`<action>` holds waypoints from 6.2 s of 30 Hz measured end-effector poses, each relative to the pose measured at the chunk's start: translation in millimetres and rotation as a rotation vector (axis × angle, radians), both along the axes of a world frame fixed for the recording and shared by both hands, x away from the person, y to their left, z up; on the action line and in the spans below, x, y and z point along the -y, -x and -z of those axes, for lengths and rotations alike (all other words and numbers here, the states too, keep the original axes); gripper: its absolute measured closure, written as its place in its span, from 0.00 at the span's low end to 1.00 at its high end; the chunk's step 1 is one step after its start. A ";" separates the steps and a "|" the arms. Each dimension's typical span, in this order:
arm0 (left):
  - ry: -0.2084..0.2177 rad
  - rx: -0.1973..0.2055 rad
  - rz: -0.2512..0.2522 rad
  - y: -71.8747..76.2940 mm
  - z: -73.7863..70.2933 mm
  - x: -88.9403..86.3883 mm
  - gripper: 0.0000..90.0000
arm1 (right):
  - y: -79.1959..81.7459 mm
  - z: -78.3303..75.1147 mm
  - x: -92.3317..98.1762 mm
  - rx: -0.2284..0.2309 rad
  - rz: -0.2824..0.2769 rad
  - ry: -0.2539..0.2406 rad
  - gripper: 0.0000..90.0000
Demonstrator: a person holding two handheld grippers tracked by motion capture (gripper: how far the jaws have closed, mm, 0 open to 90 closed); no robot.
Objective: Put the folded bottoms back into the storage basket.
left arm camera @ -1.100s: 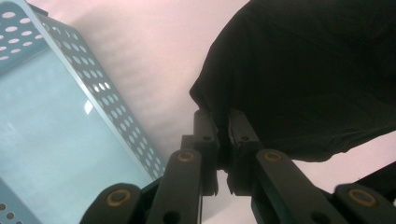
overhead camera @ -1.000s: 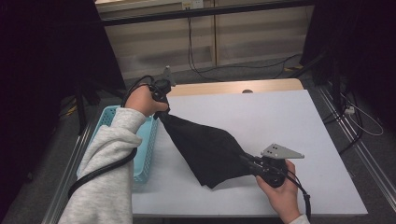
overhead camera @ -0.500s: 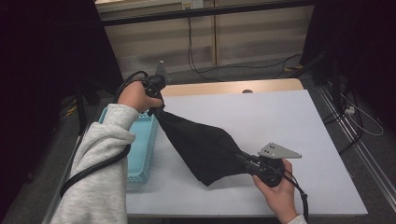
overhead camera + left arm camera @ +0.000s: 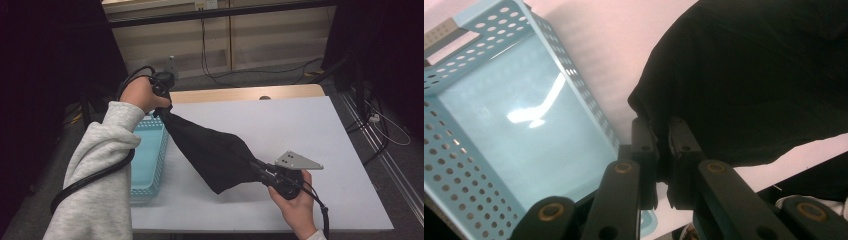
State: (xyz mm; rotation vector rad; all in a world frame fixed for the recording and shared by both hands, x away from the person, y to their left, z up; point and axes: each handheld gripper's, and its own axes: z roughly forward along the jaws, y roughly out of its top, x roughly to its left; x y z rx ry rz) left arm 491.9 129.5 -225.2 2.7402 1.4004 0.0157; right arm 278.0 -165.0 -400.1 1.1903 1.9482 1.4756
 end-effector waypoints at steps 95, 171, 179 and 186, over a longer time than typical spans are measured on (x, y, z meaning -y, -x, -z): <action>-0.081 0.089 -0.197 -2.2 -102.9 -122.1 0.94 | -32.0 -49.9 -126.1 0.096 -0.229 -0.116 0.91; 0.095 0.296 -0.219 -50.5 13.4 -193.7 0.36 | -48.7 -19.8 -193.3 0.084 -0.272 0.066 0.41; 0.143 0.295 -0.217 -31.6 30.5 -196.0 0.32 | -44.7 -16.3 -167.3 0.070 -0.270 0.073 0.36; 0.161 0.285 -0.203 -23.1 42.2 -191.6 0.29 | -45.4 -12.5 -144.4 0.054 -0.242 0.065 0.33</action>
